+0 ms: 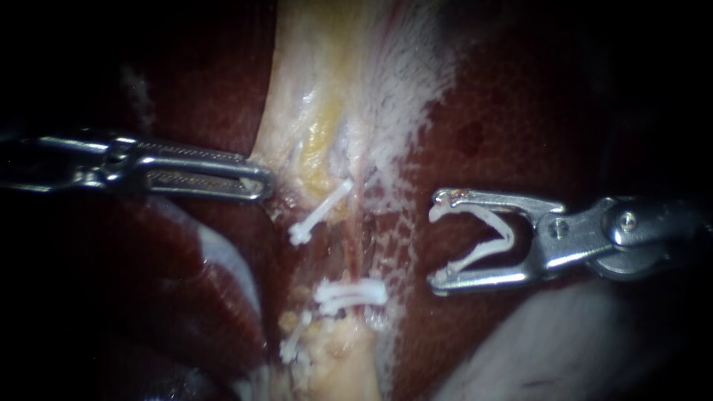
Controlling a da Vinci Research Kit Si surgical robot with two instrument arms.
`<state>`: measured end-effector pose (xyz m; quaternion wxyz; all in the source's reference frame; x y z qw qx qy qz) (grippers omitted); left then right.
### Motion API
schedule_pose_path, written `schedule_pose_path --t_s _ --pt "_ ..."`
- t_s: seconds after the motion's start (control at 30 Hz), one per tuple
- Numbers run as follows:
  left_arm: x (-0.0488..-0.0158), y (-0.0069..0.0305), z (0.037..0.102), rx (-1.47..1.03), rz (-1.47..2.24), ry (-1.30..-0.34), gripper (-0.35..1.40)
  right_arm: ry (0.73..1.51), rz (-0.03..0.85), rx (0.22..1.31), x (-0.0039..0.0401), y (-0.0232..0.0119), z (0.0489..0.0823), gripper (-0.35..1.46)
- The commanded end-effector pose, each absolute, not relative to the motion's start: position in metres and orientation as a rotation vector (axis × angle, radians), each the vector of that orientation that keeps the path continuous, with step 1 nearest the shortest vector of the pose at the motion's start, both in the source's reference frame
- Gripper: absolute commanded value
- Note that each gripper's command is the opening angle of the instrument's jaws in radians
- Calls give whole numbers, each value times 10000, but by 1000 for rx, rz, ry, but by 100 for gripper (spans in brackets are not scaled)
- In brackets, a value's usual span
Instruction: Clipping third clip right tube
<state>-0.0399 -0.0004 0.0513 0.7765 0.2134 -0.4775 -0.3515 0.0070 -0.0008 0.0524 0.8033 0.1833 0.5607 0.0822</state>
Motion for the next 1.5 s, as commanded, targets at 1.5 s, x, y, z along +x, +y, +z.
schedule_pose_path --t_s 1.5 --pt "-359 2 403 463 -767 -1068 -35 1154 331 656 179 -35 599 53"
